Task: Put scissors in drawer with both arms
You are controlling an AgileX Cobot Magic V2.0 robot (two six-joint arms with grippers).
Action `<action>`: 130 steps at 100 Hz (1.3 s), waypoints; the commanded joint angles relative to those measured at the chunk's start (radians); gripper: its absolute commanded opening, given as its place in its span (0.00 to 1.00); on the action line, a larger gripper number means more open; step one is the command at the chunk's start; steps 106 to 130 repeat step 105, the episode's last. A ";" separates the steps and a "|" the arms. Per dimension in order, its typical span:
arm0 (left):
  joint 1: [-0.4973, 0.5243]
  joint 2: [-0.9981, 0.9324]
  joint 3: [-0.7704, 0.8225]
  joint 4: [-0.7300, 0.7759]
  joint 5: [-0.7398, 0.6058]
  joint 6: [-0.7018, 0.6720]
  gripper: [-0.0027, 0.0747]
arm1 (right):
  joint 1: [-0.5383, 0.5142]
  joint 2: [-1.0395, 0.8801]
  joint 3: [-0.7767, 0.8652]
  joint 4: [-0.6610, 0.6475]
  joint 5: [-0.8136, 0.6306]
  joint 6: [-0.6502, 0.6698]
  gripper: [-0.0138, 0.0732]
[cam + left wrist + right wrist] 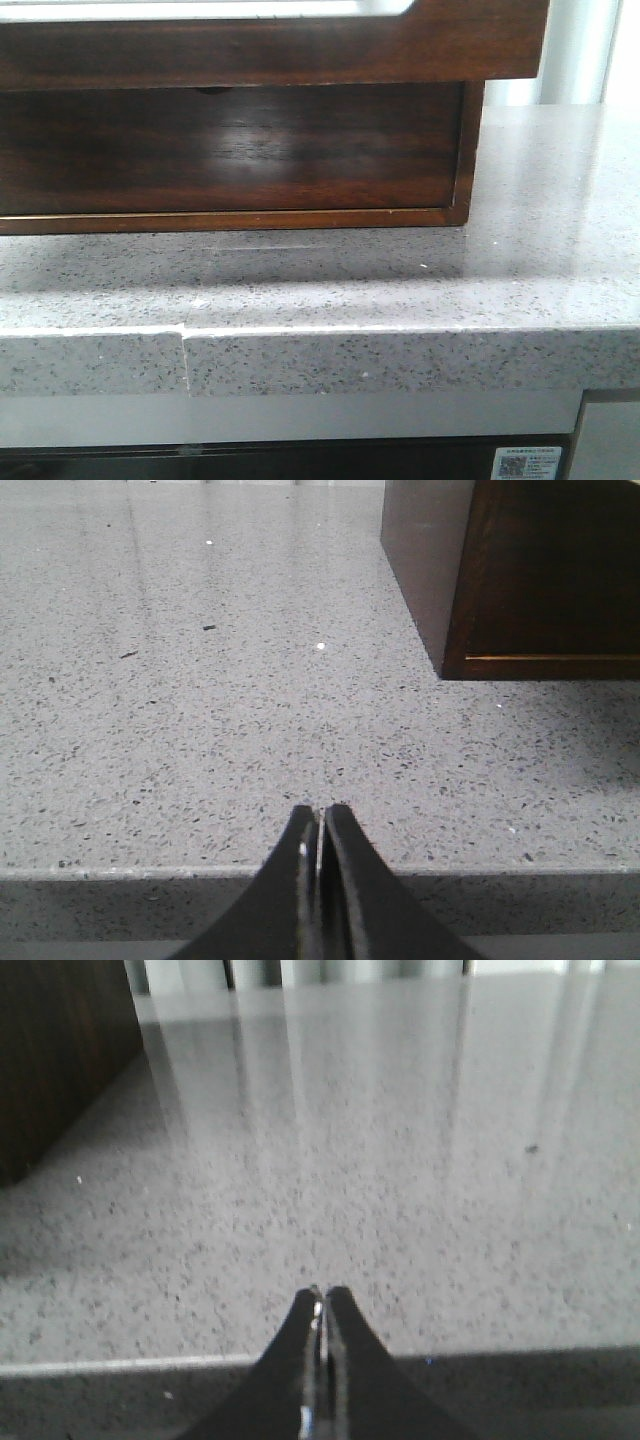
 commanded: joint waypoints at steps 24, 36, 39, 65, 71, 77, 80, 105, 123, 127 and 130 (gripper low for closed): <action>-0.009 -0.029 0.021 -0.002 -0.075 -0.006 0.01 | -0.007 -0.020 0.030 0.001 0.044 -0.014 0.11; -0.009 -0.029 0.021 -0.002 -0.075 -0.006 0.01 | -0.007 -0.020 0.030 0.001 0.044 -0.014 0.11; -0.009 -0.029 0.021 -0.002 -0.075 -0.006 0.01 | -0.007 -0.020 0.030 0.001 0.044 -0.014 0.11; -0.009 -0.029 0.021 -0.002 -0.075 -0.006 0.01 | -0.007 -0.020 0.030 0.001 0.044 -0.014 0.11; -0.009 -0.029 0.021 -0.002 -0.075 -0.006 0.01 | -0.007 -0.020 0.030 0.001 0.044 -0.014 0.11; -0.009 -0.029 0.021 -0.002 -0.075 -0.006 0.01 | -0.007 -0.020 0.030 0.001 0.042 -0.014 0.11; -0.009 -0.029 0.021 -0.002 -0.075 -0.006 0.01 | -0.007 -0.020 0.030 0.001 0.042 -0.014 0.11; -0.009 -0.029 0.021 -0.002 -0.075 -0.006 0.01 | -0.007 -0.020 0.030 0.001 0.042 -0.014 0.11; -0.009 -0.029 0.021 -0.002 -0.075 -0.006 0.01 | -0.007 -0.020 0.030 0.001 0.042 -0.014 0.11; -0.009 -0.029 0.021 -0.002 -0.075 -0.006 0.01 | -0.007 -0.020 0.030 0.001 0.042 -0.014 0.11; -0.009 -0.029 0.021 -0.002 -0.075 -0.006 0.01 | -0.007 -0.020 0.030 0.001 0.042 -0.014 0.11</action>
